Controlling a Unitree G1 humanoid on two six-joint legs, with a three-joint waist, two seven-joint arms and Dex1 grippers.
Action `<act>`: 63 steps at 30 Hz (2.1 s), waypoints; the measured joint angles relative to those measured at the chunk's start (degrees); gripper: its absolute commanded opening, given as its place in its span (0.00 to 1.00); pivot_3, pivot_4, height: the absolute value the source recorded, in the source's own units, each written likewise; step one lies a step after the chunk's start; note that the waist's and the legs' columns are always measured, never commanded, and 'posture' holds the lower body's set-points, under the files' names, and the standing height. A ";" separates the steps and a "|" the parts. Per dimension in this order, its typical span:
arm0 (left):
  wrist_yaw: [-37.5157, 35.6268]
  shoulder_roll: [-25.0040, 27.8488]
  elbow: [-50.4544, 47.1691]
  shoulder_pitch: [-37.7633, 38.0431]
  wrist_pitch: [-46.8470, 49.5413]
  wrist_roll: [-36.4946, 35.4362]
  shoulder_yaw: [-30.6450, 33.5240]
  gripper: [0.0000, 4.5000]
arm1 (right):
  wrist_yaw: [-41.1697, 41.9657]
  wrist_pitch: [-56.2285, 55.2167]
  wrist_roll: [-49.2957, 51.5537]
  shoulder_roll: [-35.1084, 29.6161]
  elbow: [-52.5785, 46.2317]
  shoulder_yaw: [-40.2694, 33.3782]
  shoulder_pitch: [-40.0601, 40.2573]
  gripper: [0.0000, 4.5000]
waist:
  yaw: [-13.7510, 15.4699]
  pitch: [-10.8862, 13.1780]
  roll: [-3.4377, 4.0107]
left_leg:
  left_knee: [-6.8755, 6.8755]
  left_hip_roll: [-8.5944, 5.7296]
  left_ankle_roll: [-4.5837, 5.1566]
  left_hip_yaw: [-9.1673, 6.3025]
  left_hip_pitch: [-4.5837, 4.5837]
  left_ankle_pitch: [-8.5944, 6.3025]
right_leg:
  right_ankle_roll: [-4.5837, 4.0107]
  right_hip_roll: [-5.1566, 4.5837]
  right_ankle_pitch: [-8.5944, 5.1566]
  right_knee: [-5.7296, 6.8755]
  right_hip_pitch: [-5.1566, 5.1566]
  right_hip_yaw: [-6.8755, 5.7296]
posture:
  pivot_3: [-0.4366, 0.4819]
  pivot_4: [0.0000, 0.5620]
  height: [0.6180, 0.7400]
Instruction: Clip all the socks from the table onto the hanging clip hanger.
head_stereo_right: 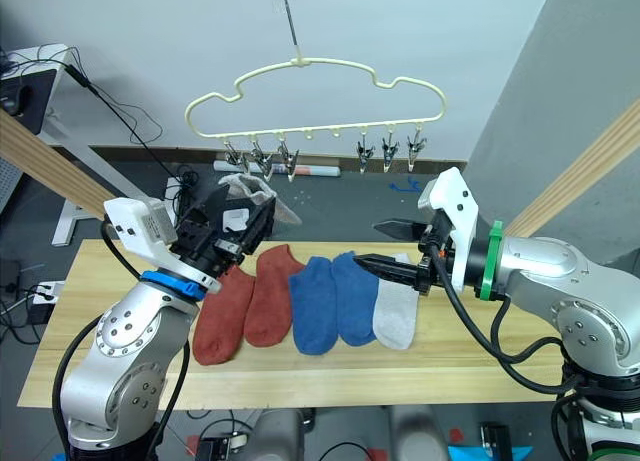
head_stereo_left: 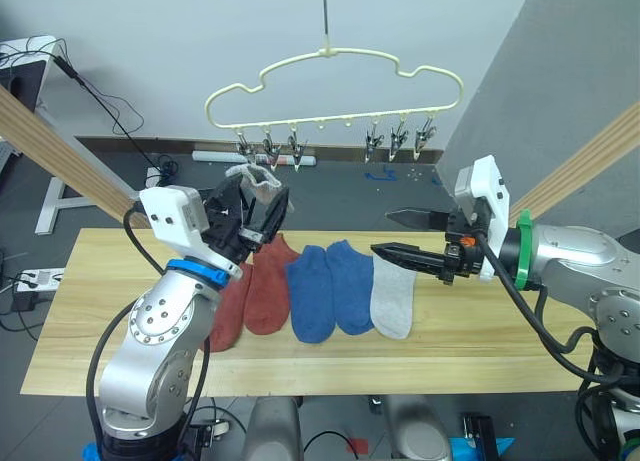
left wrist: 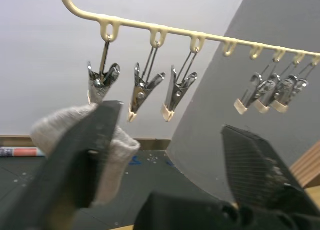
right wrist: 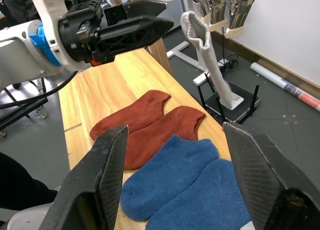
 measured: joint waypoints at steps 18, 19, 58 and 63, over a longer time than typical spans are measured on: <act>2.39 -2.25 1.99 -4.84 1.29 3.50 -1.29 0.38 | -4.24 -0.03 3.15 -0.75 -0.68 0.00 0.41 0.70 | -0.03 0.01 0.00 | 0.02 -0.02 0.02 0.01 0.00 0.01 | 0.03 0.01 0.02 -0.02 0.02 0.01 | 0.30 0.65 1.00; 2.56 -2.49 2.50 -5.81 1.33 3.88 -1.64 0.38 | -4.41 -0.03 3.51 -0.93 -0.93 -0.02 0.64 0.70 | -0.03 0.01 -0.01 | 0.02 -0.03 0.02 0.01 0.00 0.01 | 0.03 0.01 0.02 -0.02 0.03 0.02 | 0.29 0.65 1.00; 0.92 -4.20 15.86 -16.03 -1.12 9.29 -2.59 0.38 | -11.97 -0.22 9.49 -3.43 -3.25 -0.45 3.04 0.70 | -0.42 0.03 -0.01 | -0.04 -0.02 0.02 0.05 -0.02 0.01 | 0.06 0.02 0.02 -0.15 0.03 0.05 | 0.21 0.66 1.00; -0.02 -4.21 17.78 -17.72 -1.82 9.82 -2.67 0.38 | -13.32 -0.75 9.50 -3.42 -3.51 -0.49 3.07 0.70 | -0.59 0.03 -0.01 | -0.04 -0.02 0.02 0.07 -0.02 0.01 | 0.06 0.02 0.02 -0.15 0.03 0.06 | 0.20 0.66 1.00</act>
